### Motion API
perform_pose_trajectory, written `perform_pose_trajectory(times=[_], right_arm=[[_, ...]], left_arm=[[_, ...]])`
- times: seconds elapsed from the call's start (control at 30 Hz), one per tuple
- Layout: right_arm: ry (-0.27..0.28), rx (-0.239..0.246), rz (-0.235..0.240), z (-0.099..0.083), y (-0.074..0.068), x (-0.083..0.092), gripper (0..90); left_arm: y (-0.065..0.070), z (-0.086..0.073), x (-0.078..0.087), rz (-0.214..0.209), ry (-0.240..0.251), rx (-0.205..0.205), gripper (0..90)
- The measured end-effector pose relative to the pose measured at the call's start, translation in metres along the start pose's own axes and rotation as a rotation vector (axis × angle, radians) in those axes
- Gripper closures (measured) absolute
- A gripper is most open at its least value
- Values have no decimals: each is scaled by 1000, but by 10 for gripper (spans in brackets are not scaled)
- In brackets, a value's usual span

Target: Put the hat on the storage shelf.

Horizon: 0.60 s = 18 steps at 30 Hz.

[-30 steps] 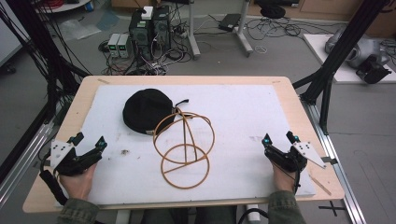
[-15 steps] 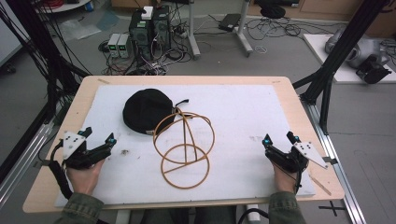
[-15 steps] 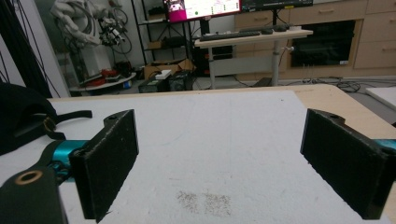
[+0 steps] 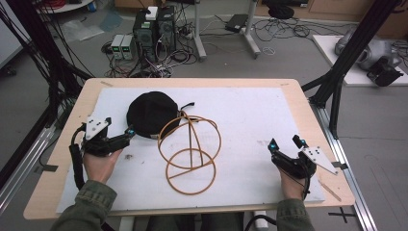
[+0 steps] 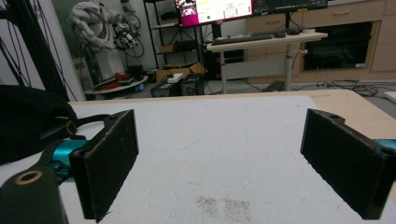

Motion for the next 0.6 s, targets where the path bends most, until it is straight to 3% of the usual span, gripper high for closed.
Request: perform_pose_trajectory(times=[0.1,0.23,0.3,0.33,0.53,0.6], right_arm=[[0,10,5,0,-2,-1,104],[-5,22,9,-1,-3,-3,104],[-9,26,10,-2,-4,-4,104],[-8,27,10,-2,-4,-4,104],[1,26,10,-1,-4,-4,104],[-1,33,13,-2,-4,-5,104]], left_arm=[[1,2,-7,-1,-7,19,198],[4,5,-21,-1,-43,0,198],[4,6,-27,20,-37,-8,197],[3,5,-34,18,-67,-6,196],[7,3,-48,-4,-114,5,197],[9,3,-54,-6,-133,-11,199]])
Point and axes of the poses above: each handheld gripper's, and its own axes: x roughly backward along the jaws, z roughly out of its top, y roughly to its right, the point moved 7 cm from there along -x, roughly forward along the jaws, and after that the axes turned 8 degrees about -x, right-handed, at the moved point
